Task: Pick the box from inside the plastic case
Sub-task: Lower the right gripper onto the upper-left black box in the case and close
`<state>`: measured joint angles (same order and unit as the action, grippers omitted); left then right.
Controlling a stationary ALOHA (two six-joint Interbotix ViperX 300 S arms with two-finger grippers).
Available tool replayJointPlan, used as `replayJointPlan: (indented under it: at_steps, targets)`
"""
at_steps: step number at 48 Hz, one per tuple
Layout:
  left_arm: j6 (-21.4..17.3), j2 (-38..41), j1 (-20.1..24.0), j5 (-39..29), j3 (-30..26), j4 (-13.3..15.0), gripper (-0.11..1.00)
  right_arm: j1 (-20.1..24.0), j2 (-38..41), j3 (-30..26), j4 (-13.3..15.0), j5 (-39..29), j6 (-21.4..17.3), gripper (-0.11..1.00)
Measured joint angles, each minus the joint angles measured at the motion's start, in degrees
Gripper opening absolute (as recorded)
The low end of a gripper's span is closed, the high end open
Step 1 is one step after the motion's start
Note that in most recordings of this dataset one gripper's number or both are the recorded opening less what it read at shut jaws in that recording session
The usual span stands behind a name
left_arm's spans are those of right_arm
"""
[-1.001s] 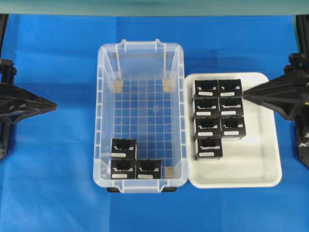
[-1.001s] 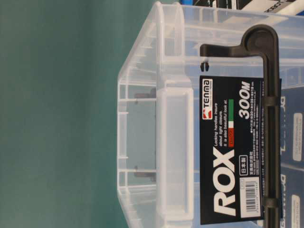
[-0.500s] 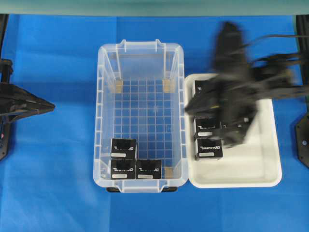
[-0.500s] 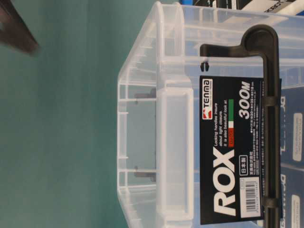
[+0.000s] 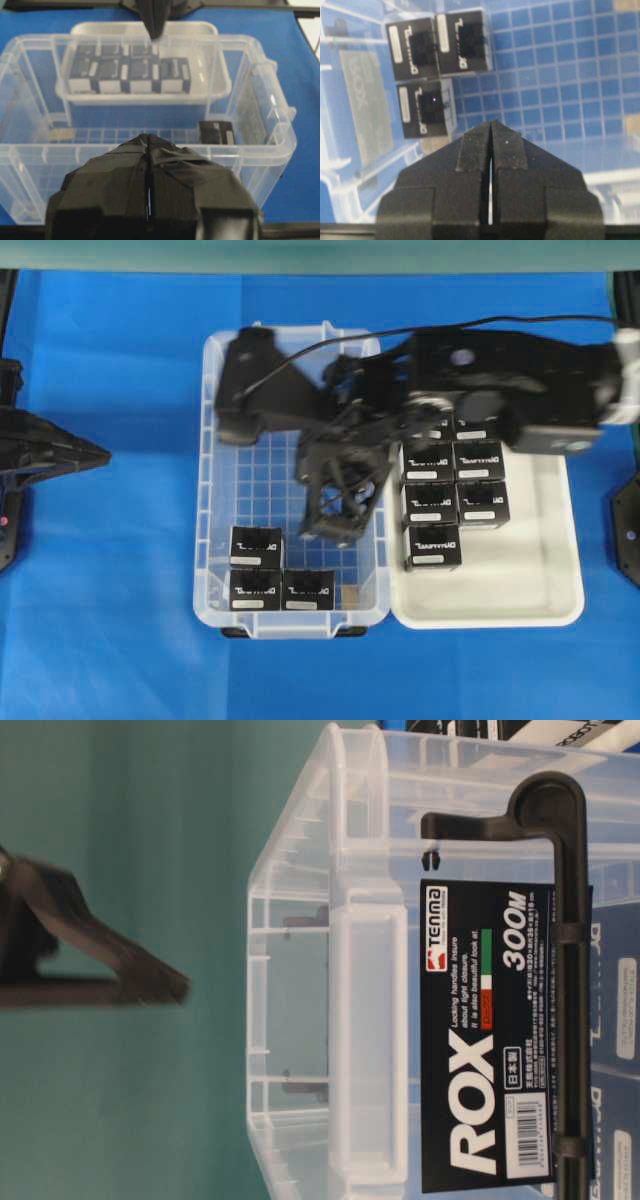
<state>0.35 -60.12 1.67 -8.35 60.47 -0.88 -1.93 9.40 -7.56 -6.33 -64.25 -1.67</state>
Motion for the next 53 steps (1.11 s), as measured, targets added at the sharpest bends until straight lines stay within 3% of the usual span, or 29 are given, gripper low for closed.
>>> replayJointPlan:
  at_steps: [8,24,33,39,48,53]
  targets:
    - [0.0,-0.3,0.0,0.0,-0.1,0.0,-0.07,1.1,5.5,-3.0,0.0,-1.5,1.1,-0.02]
    - [-0.2,-0.3,-0.1,-0.2,-0.1,0.0,-0.07,1.8,10.6,-3.5,0.0,0.4,1.9,0.01]
    - [-0.2,-0.3,0.0,-1.0,-0.1,0.0,-0.07,2.0,12.7,-3.3,0.0,3.0,2.6,0.12]
    - [-0.2,-0.3,0.0,-1.3,-0.1,0.0,-0.07,2.4,13.6,-3.0,0.0,5.2,2.7,0.31]
    - [-0.2,-0.4,0.0,-1.3,-0.1,0.1,-0.07,2.7,15.0,-2.6,0.0,7.6,2.8,0.84]
    - [-0.2,-0.4,0.0,-1.4,-0.1,0.1,-0.07,2.8,15.5,-1.6,0.0,9.4,2.8,0.99]
